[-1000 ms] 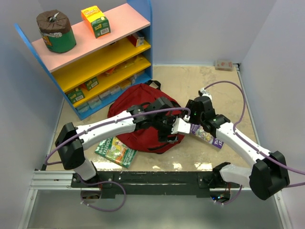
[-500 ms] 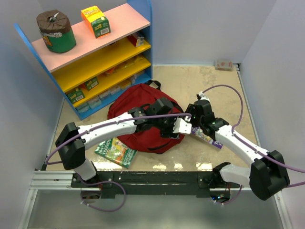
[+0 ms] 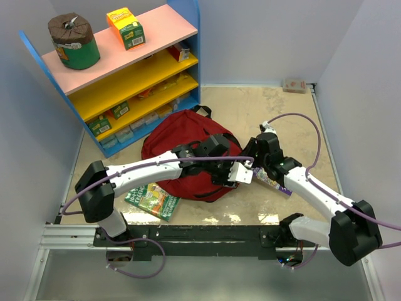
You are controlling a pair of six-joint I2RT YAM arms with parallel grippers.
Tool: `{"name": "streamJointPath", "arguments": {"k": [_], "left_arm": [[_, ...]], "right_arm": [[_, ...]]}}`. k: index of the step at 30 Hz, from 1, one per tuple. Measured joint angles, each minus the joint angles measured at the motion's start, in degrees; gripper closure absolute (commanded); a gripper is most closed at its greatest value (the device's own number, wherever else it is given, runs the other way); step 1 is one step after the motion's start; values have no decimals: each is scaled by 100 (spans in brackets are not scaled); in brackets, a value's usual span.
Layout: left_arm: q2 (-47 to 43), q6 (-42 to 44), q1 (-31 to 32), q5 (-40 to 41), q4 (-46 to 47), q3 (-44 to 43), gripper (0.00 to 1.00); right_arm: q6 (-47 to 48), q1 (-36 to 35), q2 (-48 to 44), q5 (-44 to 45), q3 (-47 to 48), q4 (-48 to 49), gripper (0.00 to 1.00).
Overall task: Pack the student bag
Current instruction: Unzip the student bag at the center of the board.
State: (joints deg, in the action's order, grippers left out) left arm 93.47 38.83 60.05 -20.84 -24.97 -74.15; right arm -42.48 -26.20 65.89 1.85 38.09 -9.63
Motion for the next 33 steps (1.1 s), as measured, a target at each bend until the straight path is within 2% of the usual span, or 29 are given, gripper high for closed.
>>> {"name": "streamJointPath", "arguments": {"k": [4,6,7,10,19,27,33], "left_arm": [[72,87,42,24,9,0,56],[127,133,42,66,11,0,62],[149,138,42,90,9,0,70],[166,151,42,192,28,2,80],[166,131,42,538,173,2,98],[162,151,76,573,42,-11,100],[155,581,271,267,-1108,-201,100]], "right_arm": [[-11,0,-72,0,-9,20,96],[-15,0,-83,0,-9,17,97],[-15,0,-85,2,-9,15,97],[-15,0,-122,4,-9,4,99],[-9,0,-149,4,-11,-17,100],[9,0,-107,33,-13,-11,100],[107,7,297,133,101,-42,100]]}}
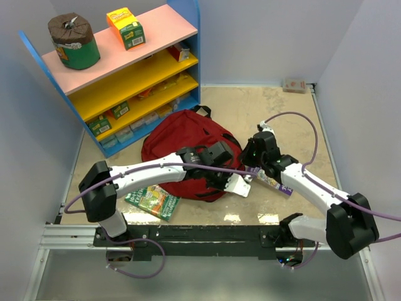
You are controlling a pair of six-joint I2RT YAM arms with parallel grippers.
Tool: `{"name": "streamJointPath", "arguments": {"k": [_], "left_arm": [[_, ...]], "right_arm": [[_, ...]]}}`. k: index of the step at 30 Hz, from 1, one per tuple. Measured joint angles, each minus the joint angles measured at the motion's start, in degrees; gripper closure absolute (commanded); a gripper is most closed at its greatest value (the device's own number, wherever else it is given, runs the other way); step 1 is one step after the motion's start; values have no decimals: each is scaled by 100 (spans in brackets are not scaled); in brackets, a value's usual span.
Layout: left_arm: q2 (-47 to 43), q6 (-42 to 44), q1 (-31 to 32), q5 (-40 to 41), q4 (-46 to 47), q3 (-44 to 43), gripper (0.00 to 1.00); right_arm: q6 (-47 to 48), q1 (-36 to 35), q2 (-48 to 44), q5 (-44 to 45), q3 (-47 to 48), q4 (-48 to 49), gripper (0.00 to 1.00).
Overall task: Pack the student bag
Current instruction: Unzip the student bag at the center of the board.
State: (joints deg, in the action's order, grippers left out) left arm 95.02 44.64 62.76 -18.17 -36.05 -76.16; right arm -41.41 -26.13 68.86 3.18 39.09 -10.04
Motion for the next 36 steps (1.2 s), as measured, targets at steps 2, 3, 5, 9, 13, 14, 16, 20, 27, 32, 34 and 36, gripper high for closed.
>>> {"name": "streamJointPath", "arguments": {"k": [2,3,5,9,13,14,16,20,27,32,34,36], "left_arm": [[-13,122,15,-109,-437,-28,100],[-44,173,26,-140,-599,2,100],[-225,264,26,-146,-769,177,100],[-898,308,28,-136,-1128,590,100],[-1550,289,26,-11,-1241,1062,100],[-1718,286,26,63,-1268,1220,100],[-1982,273,26,229,-1285,1473,100],[-2516,247,-15,619,-1154,1998,100],[-3185,247,-142,1134,-953,2549,66],[-3036,70,-254,1244,-1421,2614,41],[-2844,-7,-284,1191,-1517,2481,30],[-2594,-103,-326,1104,-1519,2157,28]], "right_arm": [[55,31,107,31,70,-26,100],[79,57,151,35,103,-37,100],[136,109,219,44,170,-72,100],[254,197,330,85,308,-144,100],[380,221,389,168,444,-214,100],[417,221,389,179,461,-234,100],[481,219,389,192,472,-249,100],[566,214,378,210,472,-319,100],[656,186,339,46,470,-328,71],[848,293,-7,72,439,-186,66],[885,315,-229,39,385,-70,59],[911,317,-461,-15,275,11,49]]}}
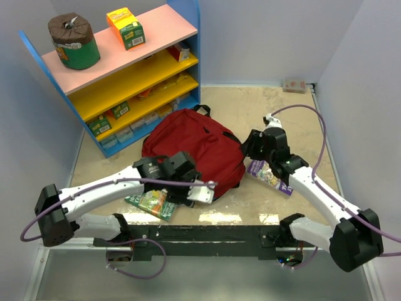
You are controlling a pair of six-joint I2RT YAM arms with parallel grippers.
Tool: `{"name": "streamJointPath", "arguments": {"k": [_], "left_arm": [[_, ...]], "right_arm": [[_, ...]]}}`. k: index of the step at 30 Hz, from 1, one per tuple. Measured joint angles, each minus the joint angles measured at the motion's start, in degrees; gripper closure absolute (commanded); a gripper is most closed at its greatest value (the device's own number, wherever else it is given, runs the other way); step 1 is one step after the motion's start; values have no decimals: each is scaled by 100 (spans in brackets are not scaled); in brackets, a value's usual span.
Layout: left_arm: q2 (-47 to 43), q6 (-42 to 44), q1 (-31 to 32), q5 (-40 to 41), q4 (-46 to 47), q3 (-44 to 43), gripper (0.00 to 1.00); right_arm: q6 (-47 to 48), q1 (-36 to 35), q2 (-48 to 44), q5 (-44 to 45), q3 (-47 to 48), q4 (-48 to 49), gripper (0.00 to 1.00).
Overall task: Pack the student bag
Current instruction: Unzip the student bag at the center of the board.
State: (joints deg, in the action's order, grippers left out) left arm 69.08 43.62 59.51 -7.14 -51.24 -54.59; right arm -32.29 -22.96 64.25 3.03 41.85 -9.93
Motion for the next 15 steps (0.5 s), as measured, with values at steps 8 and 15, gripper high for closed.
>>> {"name": "streamJointPath", "arguments": {"k": [8,15], "left_arm": [[1342,-1104,-833,-688,1340,-2050,27],[2299,-2083,-885,-1298,1967,-2310,24]], "right_arm": [[-116,0,-929,-313,-704,46,46],[-313,0,-2175,-415,-1113,-79,52]]}}
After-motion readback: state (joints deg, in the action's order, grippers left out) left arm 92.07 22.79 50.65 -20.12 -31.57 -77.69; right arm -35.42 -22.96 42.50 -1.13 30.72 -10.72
